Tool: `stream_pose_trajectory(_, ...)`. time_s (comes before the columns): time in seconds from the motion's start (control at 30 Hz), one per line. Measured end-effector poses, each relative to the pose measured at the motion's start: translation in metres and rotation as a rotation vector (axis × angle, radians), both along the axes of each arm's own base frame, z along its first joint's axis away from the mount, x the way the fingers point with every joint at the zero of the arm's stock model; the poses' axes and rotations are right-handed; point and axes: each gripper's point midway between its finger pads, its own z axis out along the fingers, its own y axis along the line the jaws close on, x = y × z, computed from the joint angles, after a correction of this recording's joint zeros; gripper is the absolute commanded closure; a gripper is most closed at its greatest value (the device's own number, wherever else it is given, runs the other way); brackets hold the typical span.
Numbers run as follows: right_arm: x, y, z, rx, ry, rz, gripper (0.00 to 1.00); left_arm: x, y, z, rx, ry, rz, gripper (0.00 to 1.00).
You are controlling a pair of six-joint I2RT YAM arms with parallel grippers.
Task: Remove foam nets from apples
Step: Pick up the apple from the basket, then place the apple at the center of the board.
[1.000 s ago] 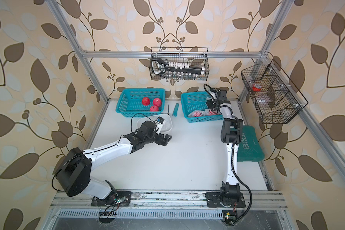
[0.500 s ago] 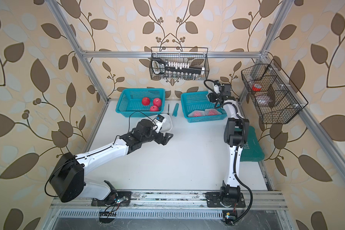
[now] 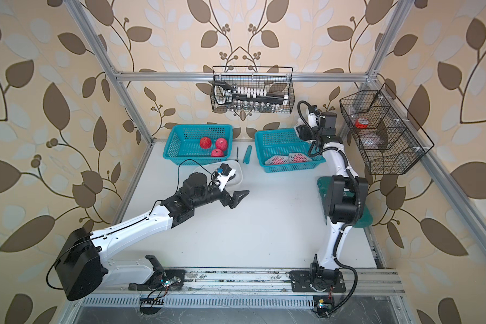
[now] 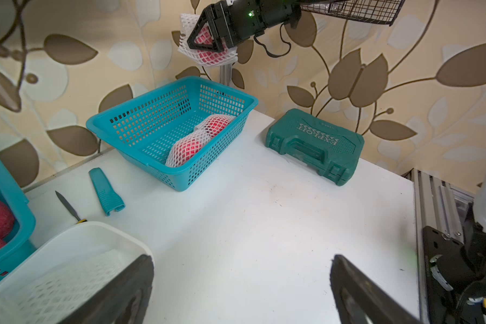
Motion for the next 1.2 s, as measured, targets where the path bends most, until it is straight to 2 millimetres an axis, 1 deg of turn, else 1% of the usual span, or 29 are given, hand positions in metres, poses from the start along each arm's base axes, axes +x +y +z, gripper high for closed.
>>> stream_pose_trajectory(0.1,-0.026,0.008,0.008,0.046,-0.010,0.009,0.45,-0.001,0.002,-0.009,0.000,0.001,0.003,0.01)
stream_pose_trajectory(0.2,-0.059,0.022,0.016,0.104,-0.014,0.034,0.45,-0.002,0.006,-0.024,-0.001,0.009,0.021,0.01)
stream_pose_trajectory(0.23,-0.071,0.030,0.019,0.120,-0.019,0.050,0.44,-0.002,0.007,-0.029,-0.003,0.013,0.027,0.01)
stream_pose_trajectory(0.3,-0.093,0.053,0.025,0.134,-0.033,0.105,0.44,-0.004,0.010,-0.037,-0.003,0.016,0.031,0.01)
stream_pose_trajectory(0.4,-0.133,0.111,0.029,0.154,-0.070,0.250,0.43,-0.005,0.010,-0.041,-0.008,0.008,0.030,0.01)
stream_pose_trajectory(0.47,-0.168,0.157,0.026,0.183,-0.106,0.394,0.42,-0.005,0.011,-0.040,-0.021,-0.016,0.029,0.01)
stream_pose_trajectory(0.5,-0.181,0.173,0.022,0.192,-0.118,0.445,0.42,-0.006,0.012,-0.042,-0.026,-0.028,0.029,0.01)
stream_pose_trajectory(0.57,-0.211,0.210,0.008,0.206,-0.124,0.564,0.42,-0.008,0.018,-0.051,-0.028,-0.049,0.045,0.01)
stream_pose_trajectory(0.6,-0.223,0.226,0.000,0.211,-0.118,0.609,0.42,-0.009,0.022,-0.057,-0.026,-0.049,0.054,0.01)
stream_pose_trajectory(0.67,-0.243,0.252,-0.017,0.217,-0.098,0.687,0.42,-0.011,0.032,-0.072,-0.014,-0.037,0.071,0.01)
stream_pose_trajectory(0.7,-0.252,0.261,-0.023,0.221,-0.088,0.714,0.42,-0.010,0.038,-0.077,-0.009,-0.030,0.083,0.01)
stream_pose_trajectory(0.77,-0.267,0.275,-0.036,0.233,-0.071,0.759,0.42,-0.006,0.050,-0.081,-0.014,-0.028,0.117,0.01)
stream_pose_trajectory(0.87,-0.283,0.287,-0.055,0.241,-0.037,0.788,0.42,-0.003,0.065,-0.082,-0.032,-0.031,0.156,0.01)
stream_pose_trajectory(0.9,-0.285,0.289,-0.060,0.243,-0.020,0.790,0.42,-0.003,0.067,-0.083,-0.033,-0.028,0.163,0.01)
stream_pose_trajectory(1.1,-0.283,0.292,-0.104,0.244,0.113,0.738,0.41,-0.002,0.071,-0.087,-0.027,-0.014,0.172,0.01)
stream_pose_trajectory(1.2,-0.288,0.297,-0.127,0.220,0.188,0.730,0.40,-0.002,0.070,-0.092,-0.019,-0.003,0.166,0.01)
